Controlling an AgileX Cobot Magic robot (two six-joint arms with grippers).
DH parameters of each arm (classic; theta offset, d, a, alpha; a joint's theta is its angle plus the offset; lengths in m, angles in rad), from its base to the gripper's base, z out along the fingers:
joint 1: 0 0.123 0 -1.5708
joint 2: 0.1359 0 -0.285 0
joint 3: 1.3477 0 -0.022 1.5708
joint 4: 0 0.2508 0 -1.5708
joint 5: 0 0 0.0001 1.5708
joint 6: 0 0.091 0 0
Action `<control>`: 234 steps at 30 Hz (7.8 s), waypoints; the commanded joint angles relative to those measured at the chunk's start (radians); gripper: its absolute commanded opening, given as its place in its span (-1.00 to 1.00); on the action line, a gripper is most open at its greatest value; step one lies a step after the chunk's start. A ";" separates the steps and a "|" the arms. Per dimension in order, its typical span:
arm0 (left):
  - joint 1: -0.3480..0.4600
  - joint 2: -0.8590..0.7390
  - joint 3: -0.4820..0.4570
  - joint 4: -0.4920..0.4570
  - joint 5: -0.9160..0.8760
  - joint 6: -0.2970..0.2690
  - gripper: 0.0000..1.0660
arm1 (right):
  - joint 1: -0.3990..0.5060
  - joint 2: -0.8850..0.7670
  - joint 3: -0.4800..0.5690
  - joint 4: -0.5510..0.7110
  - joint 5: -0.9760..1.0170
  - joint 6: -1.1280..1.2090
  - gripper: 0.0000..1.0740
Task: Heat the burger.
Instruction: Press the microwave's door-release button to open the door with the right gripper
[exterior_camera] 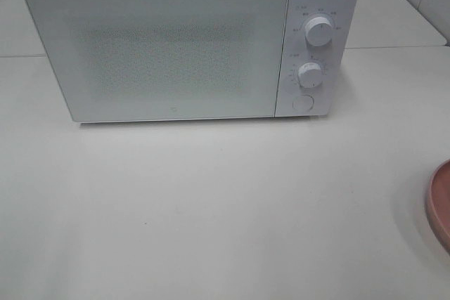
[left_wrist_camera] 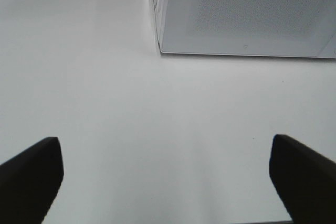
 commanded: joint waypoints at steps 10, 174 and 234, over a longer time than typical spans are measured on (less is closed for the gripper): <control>0.002 -0.016 0.002 0.000 -0.014 0.001 0.89 | -0.008 -0.027 0.000 0.004 -0.008 -0.009 0.42; 0.002 -0.016 0.002 -0.001 -0.014 0.001 0.89 | 0.684 1.677 0.182 0.717 -2.021 1.146 -1.00; 0.002 -0.016 0.002 -0.001 -0.014 0.000 0.89 | 0.349 2.089 -0.248 0.304 -1.893 1.265 -1.00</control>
